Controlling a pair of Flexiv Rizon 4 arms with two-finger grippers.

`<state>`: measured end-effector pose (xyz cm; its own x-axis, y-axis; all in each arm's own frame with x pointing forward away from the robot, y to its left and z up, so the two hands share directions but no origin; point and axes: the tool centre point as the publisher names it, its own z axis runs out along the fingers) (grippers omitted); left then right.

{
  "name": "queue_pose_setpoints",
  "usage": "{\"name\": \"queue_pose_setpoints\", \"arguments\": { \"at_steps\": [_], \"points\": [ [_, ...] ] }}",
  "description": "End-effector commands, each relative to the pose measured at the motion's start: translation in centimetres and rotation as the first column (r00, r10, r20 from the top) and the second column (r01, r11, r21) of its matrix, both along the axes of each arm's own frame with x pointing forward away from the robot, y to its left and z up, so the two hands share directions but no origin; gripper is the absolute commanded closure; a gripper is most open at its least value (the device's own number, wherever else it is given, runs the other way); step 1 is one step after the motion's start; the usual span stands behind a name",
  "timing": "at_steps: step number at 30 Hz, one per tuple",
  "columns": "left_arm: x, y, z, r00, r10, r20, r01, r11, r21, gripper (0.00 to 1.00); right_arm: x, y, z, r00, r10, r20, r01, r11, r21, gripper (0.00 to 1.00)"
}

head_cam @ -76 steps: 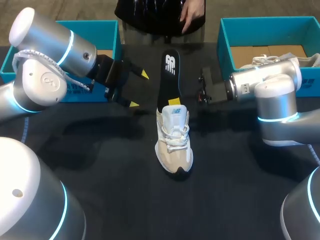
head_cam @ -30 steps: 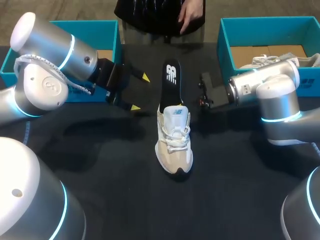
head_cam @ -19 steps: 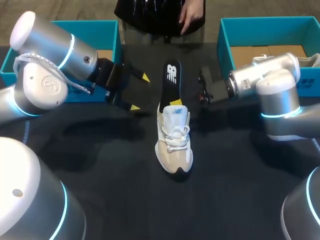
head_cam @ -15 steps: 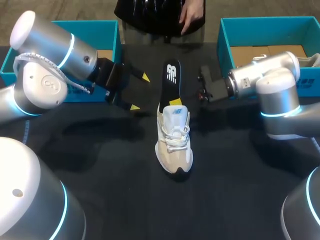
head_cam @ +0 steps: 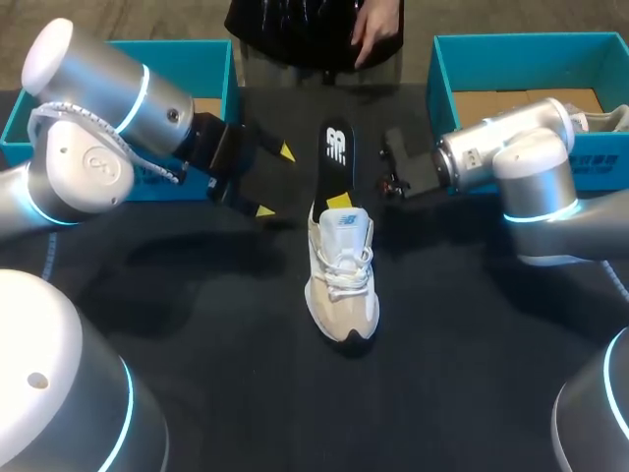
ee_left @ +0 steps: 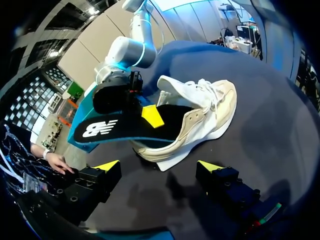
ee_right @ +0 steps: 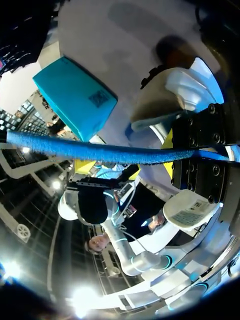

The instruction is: Take the shoe out of the shoebox, open the shoe tongue, remove and reinsert the insole, then place the shoe into the shoebox

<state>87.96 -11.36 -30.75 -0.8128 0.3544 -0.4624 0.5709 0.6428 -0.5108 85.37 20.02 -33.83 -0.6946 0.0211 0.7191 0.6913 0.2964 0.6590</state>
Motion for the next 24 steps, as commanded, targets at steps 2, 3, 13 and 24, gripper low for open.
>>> {"name": "queue_pose_setpoints", "arguments": {
  "at_steps": [2,3,13,24],
  "points": [
    [0.4,-0.2,0.6,1.000,0.007,-0.001,-0.007,1.000,0.017,0.00,-0.3,0.0,-0.4,1.000,0.004,-0.012,-0.004,1.000,-0.004,1.00],
    [0.4,-0.2,0.6,1.000,0.008,-0.001,-0.008,1.000,0.017,0.00,-0.4,0.0,-0.5,1.000,0.005,-0.017,-0.005,1.000,-0.008,1.00],
    [0.6,-0.2,0.2,1.000,0.009,0.000,-0.009,1.000,0.004,0.00,-1.5,0.3,-0.8,0.999,0.018,-0.049,-0.020,0.999,-0.040,1.00],
    [0.4,-0.3,0.1,1.000,-0.001,-0.002,0.001,1.000,-0.002,0.00,-2.7,0.5,-1.0,0.997,0.031,-0.076,-0.036,0.997,-0.075,0.94]
  ]
}}
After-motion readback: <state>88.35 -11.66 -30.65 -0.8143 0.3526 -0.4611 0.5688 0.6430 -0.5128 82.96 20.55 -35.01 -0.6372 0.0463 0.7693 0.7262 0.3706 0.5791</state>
